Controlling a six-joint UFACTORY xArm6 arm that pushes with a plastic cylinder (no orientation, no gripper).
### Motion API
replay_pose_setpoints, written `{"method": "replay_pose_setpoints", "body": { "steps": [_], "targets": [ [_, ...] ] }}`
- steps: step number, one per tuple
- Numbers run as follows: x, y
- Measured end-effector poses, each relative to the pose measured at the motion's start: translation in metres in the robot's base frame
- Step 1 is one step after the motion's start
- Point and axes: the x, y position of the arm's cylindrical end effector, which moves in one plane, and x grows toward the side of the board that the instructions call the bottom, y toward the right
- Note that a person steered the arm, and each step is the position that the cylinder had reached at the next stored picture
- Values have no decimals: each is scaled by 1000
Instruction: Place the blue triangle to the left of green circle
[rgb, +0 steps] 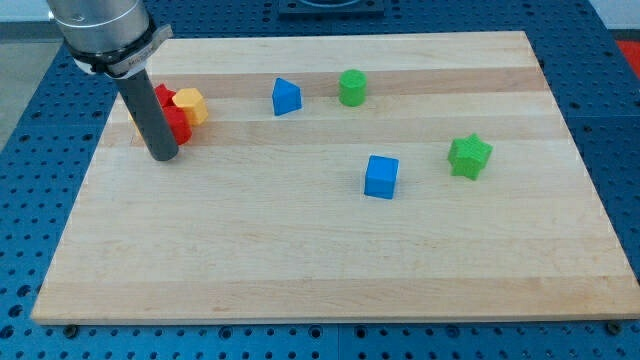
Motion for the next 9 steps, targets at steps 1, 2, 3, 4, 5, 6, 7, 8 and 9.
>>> {"method": "replay_pose_setpoints", "body": {
  "steps": [1,2,3,4,5,6,7,8,9],
  "targets": [
    [5,0],
    [6,0],
    [6,20],
    [5,96],
    [-18,140],
    [-27,141],
    [-28,132],
    [-37,117],
    [-58,111]
  ]
}}
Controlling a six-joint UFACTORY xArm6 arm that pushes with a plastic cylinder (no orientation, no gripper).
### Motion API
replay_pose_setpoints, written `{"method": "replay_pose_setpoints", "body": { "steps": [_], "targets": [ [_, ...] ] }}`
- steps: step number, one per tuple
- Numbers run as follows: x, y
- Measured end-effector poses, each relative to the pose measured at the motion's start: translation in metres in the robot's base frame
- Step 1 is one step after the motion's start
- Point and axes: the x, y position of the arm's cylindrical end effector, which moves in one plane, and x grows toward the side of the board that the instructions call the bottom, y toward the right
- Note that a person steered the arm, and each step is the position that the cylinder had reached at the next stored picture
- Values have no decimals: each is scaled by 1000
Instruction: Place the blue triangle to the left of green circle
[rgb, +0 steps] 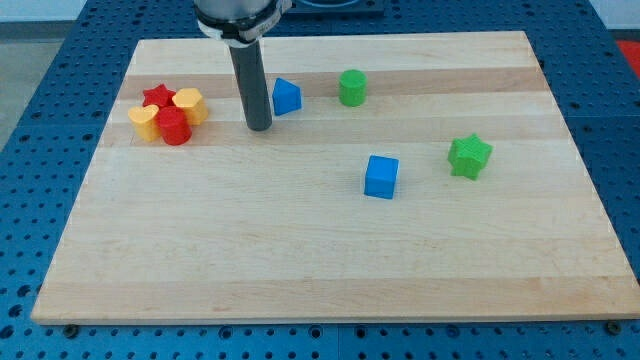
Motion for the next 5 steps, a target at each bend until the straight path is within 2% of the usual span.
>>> {"method": "replay_pose_setpoints", "body": {
  "steps": [2,4,5],
  "targets": [
    [-56,1],
    [-56,64],
    [-56,46]
  ]
}}
